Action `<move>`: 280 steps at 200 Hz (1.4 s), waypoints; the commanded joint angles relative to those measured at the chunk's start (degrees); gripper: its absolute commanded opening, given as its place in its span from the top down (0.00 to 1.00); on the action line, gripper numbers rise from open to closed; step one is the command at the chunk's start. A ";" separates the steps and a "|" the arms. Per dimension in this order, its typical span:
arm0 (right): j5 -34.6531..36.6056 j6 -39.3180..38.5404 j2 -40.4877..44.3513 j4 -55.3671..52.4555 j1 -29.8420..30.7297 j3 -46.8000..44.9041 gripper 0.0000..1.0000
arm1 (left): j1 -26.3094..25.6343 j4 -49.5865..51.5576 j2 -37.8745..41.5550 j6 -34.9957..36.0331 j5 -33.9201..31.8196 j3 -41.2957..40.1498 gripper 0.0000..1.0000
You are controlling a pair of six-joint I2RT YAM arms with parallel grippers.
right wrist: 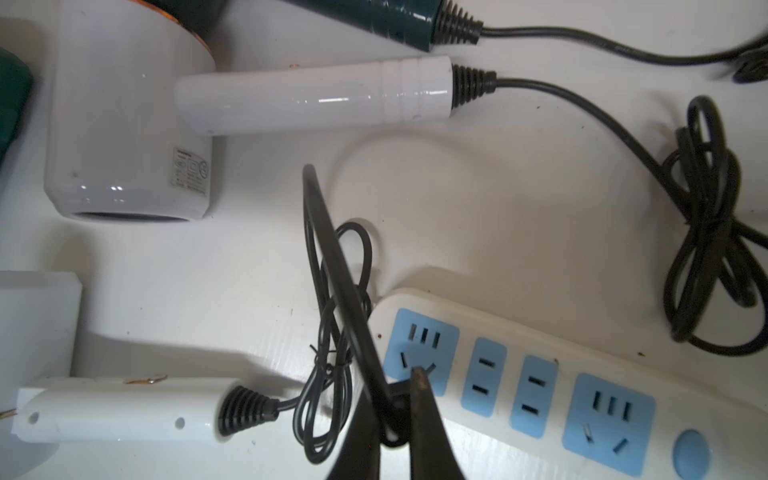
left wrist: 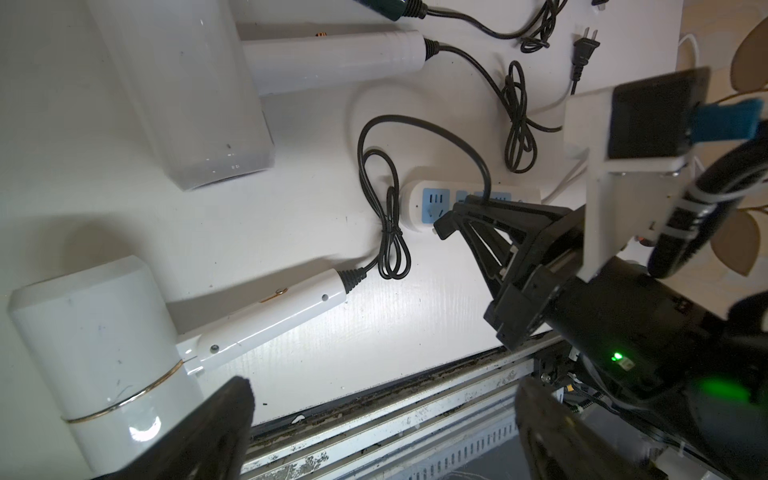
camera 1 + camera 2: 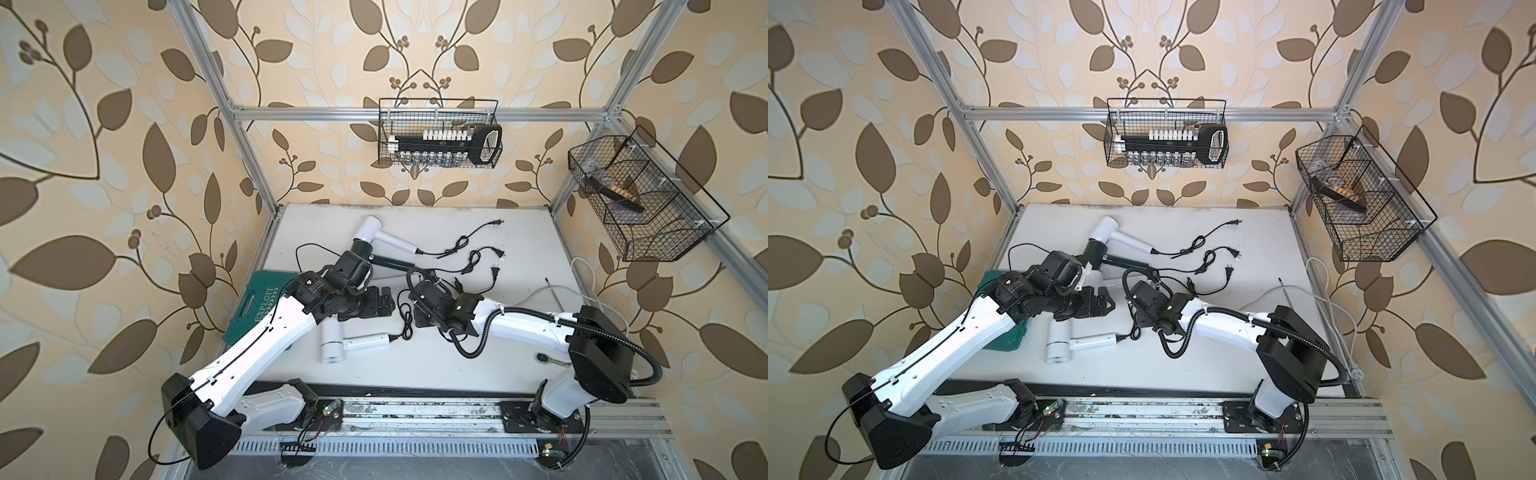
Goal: Charge the blow dryers
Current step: Insert the plug into the socket.
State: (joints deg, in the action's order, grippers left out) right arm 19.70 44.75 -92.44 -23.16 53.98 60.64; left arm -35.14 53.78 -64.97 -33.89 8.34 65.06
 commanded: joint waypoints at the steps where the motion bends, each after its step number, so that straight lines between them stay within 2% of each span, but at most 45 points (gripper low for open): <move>1: 3.72 -0.23 -0.82 -1.51 0.23 3.33 1.00 | 0.78 1.97 3.54 3.06 -4.64 -1.01 0.01; 51: 4.40 -0.31 -2.58 -1.89 -0.20 4.07 1.00 | 0.73 -1.88 12.95 4.70 -7.45 -10.07 0.01; 83: 3.99 -0.19 -3.07 -1.57 -1.18 4.17 1.00 | 0.71 -3.57 15.14 5.00 -7.26 -11.03 0.01; 101: 3.82 0.20 -3.61 -2.32 -1.56 4.58 1.00 | 0.69 -3.29 12.44 5.58 -6.01 -10.85 0.01; 134: 3.16 1.15 -4.15 -2.81 -1.62 4.43 1.00 | 0.66 0.84 1.34 5.85 -3.93 -7.65 0.01; 158: 2.83 1.91 -3.96 -2.09 -1.61 3.29 1.00 | 0.63 1.67 -3.05 5.94 -4.10 -6.80 0.01; 241: 1.78 4.77 -5.48 2.21 -1.33 -0.56 1.00 | 0.60 1.50 -0.07 5.68 -5.73 -7.31 0.01; 280: 5.66 8.01 -5.60 0.46 -0.04 0.12 1.00 | 0.55 1.50 0.59 5.41 -6.45 -7.40 0.01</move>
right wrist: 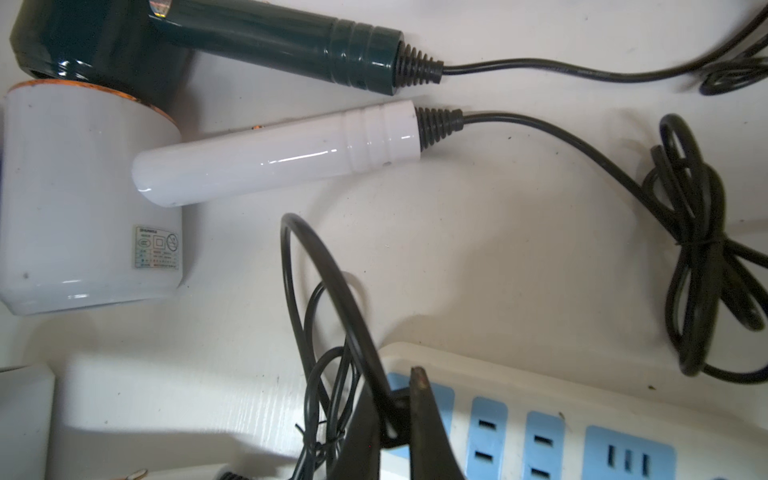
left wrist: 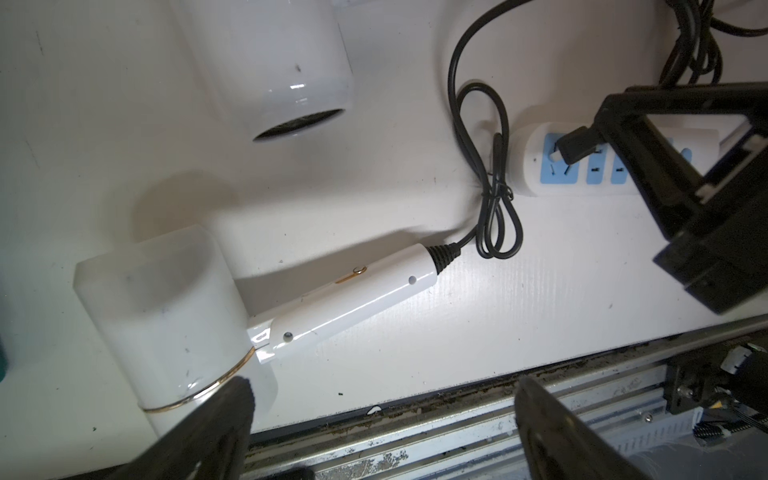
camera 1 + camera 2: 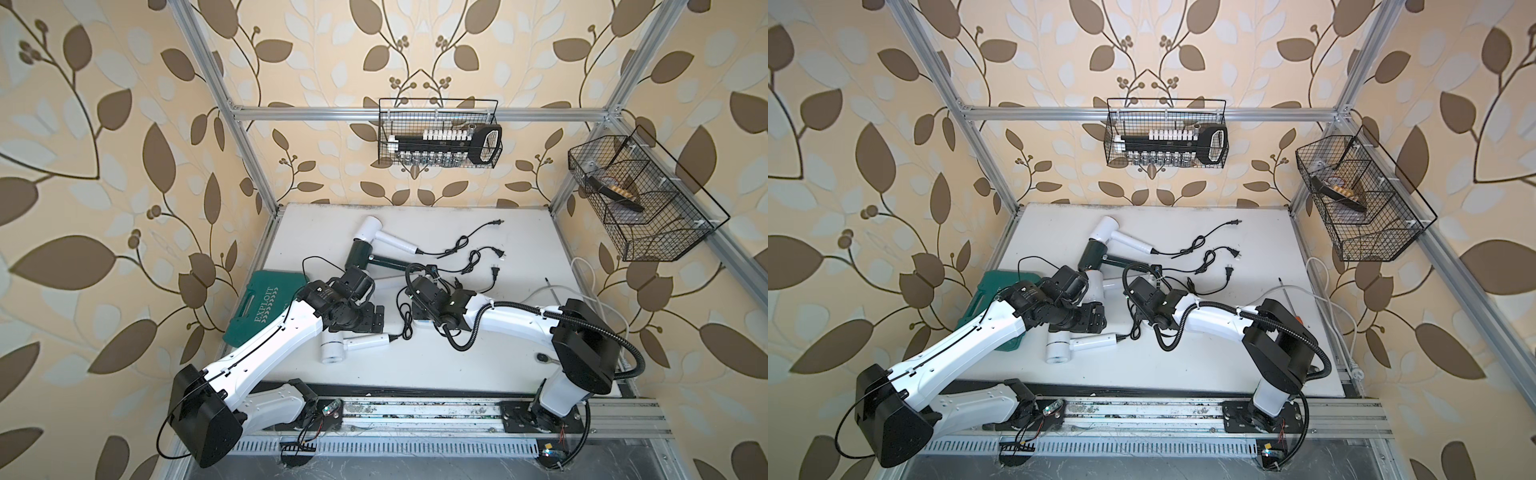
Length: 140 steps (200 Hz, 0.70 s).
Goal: Charge the blow dryers
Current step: Insert the plug into the socket.
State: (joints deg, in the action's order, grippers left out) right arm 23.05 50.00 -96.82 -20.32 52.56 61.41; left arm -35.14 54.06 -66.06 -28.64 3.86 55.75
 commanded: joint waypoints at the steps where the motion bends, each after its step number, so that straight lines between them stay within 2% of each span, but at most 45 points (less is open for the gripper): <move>1: 2.51 2.84 -1.16 -2.50 1.44 -0.57 1.00 | 0.62 1.22 1.70 0.17 -1.95 1.91 0.01; 42: 6.08 5.62 -2.65 -7.55 2.38 2.28 1.00 | 0.55 0.60 0.41 0.31 0.16 1.82 0.01; 91: 8.18 5.57 -1.85 -6.13 4.27 2.62 1.00 | 0.61 -2.05 0.72 0.00 2.91 0.80 0.01; 140: 10.22 5.47 -0.64 -6.16 4.58 2.73 1.00 | 0.66 -2.52 2.26 -0.09 2.49 -0.16 0.01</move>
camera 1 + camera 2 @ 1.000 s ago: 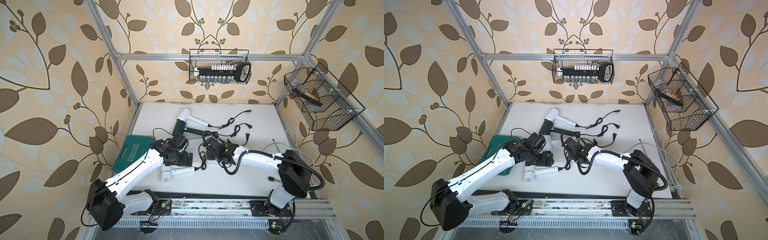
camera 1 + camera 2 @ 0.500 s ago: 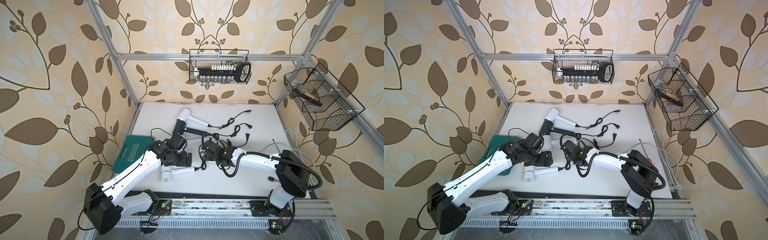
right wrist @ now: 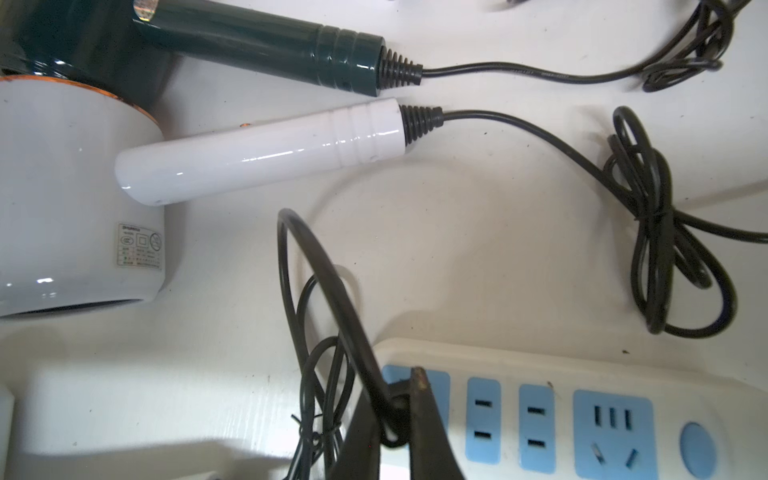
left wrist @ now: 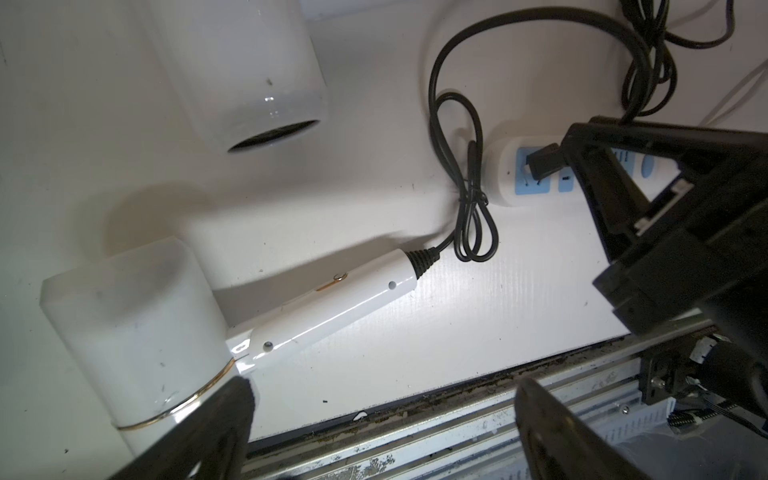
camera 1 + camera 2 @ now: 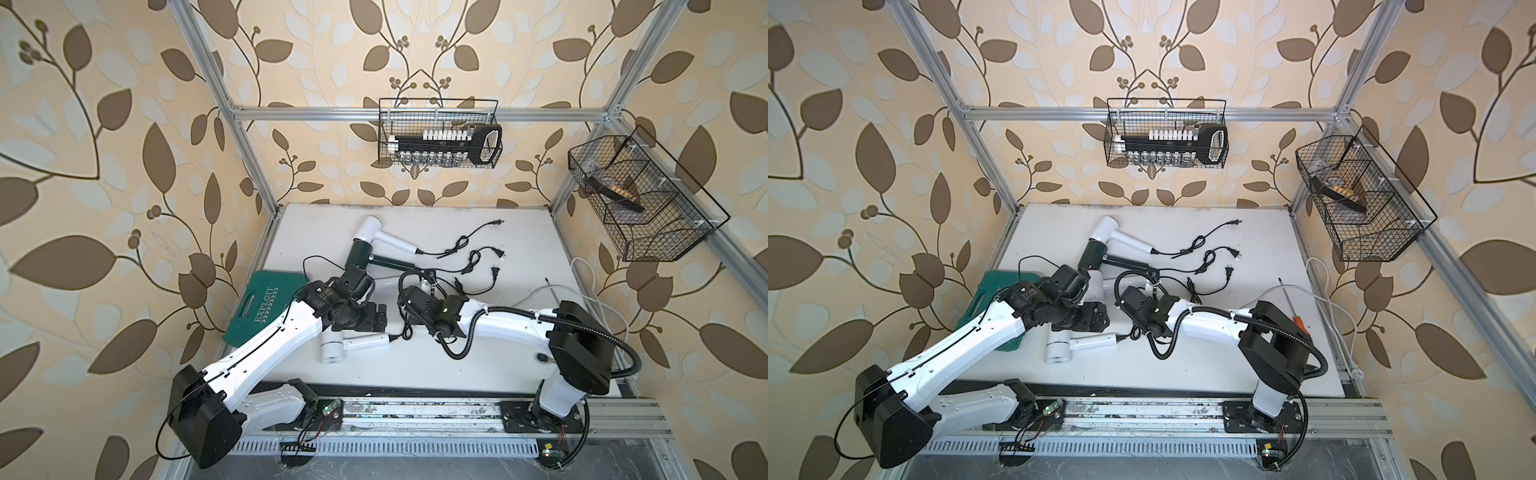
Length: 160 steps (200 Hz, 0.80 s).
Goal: Charge the blow dryers
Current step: Insert the plug into the socket.
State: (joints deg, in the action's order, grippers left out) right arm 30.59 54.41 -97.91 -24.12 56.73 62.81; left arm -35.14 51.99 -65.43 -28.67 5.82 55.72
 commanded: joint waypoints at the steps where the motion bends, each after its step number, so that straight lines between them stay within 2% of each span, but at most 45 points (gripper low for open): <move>1: 2.79 1.23 0.44 -2.48 0.40 1.34 1.00 | 0.67 -0.42 1.62 -0.07 0.51 -0.07 0.01; 57: 6.01 1.54 1.12 -3.54 1.62 3.15 1.00 | 0.60 -0.22 1.71 0.01 0.47 -0.08 0.01; 90: 7.06 3.27 -0.98 -8.04 1.54 5.81 1.00 | 0.63 -0.26 1.73 0.10 0.68 -0.01 0.01; 160: 8.51 11.53 -3.45 -13.04 1.55 6.98 1.00 | 0.61 0.22 2.32 0.30 0.70 0.27 0.01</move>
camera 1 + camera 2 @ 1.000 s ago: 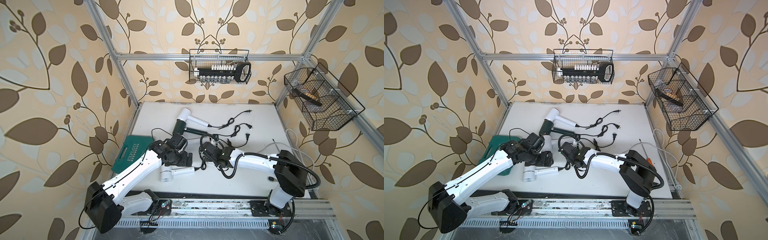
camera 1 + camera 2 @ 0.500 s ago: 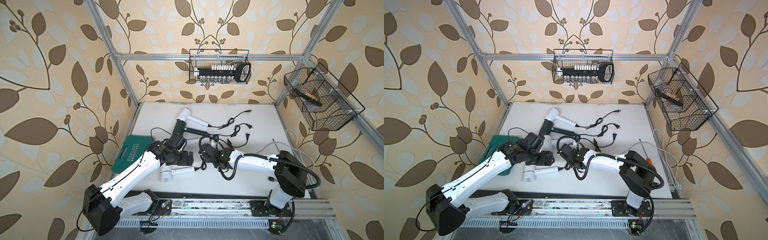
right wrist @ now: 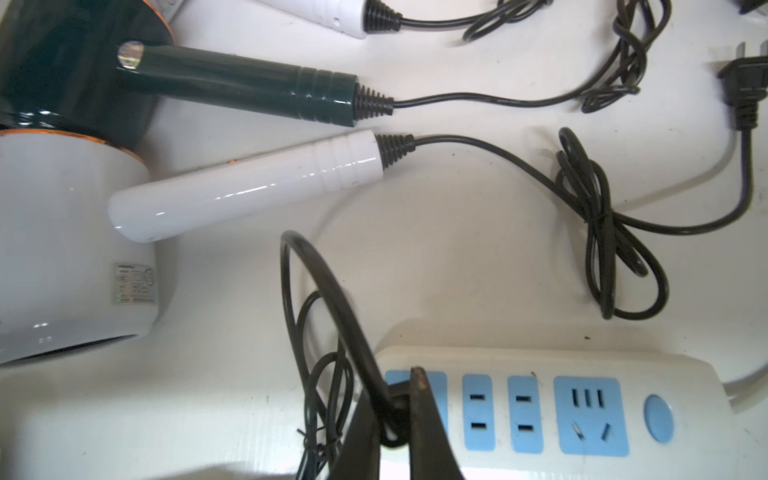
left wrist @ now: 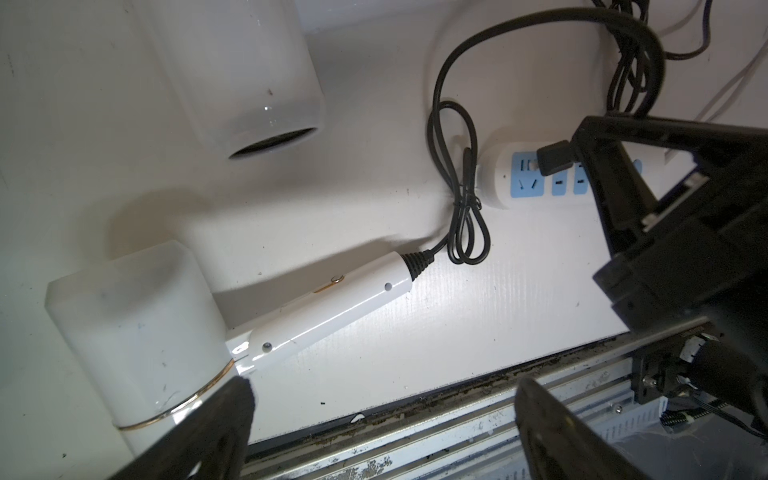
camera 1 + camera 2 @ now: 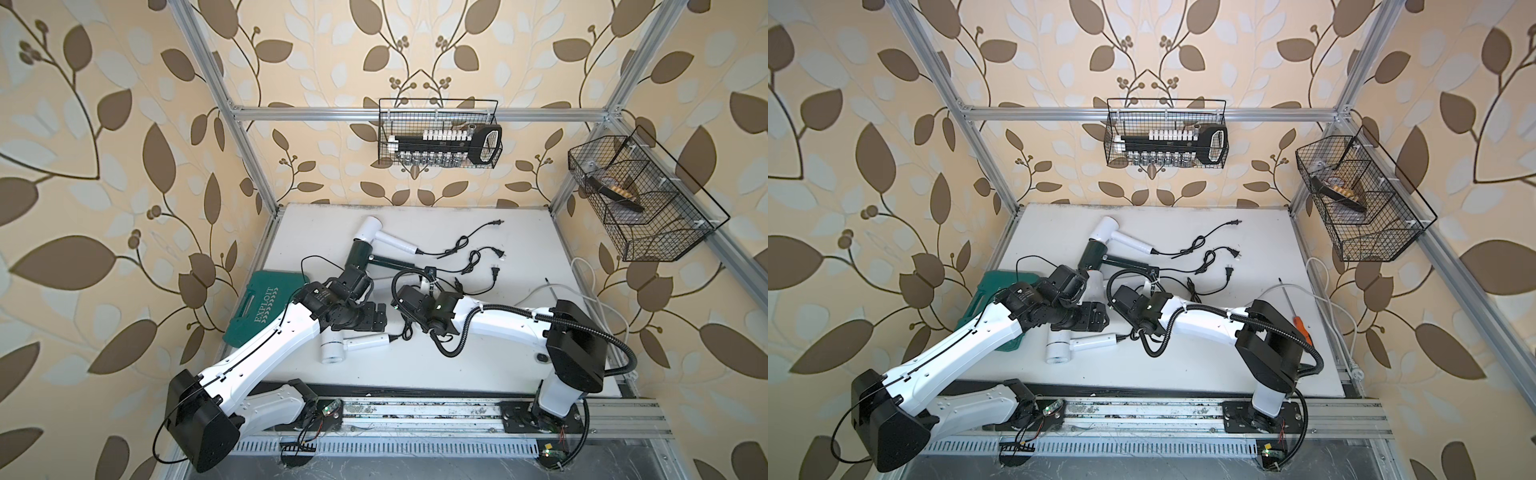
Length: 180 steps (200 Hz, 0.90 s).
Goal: Charge the blow dryers
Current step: Insert the plug into the socket.
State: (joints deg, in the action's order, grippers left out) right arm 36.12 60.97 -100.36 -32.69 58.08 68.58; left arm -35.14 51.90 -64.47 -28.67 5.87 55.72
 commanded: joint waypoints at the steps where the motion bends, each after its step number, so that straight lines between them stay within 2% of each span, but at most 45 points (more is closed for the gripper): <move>1: 3.03 5.00 -1.04 -4.52 0.24 1.25 1.00 | 0.64 0.31 1.36 0.29 0.65 0.27 0.01; 30: 2.74 5.30 -1.79 -5.46 0.25 1.69 1.00 | 0.61 0.20 1.35 0.20 0.66 0.17 0.01; 103: 0.89 4.45 -0.44 -0.15 0.23 -1.34 1.00 | 0.63 0.31 1.63 0.10 0.72 0.13 0.01; 180: 0.99 4.69 -1.44 -2.11 0.32 -0.58 1.00 | 0.59 0.25 2.24 -0.03 0.81 -0.08 0.01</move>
State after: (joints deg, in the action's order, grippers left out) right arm 36.69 64.34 -101.23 -33.43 58.08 68.36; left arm -35.14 51.94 -63.66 -28.67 5.91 55.72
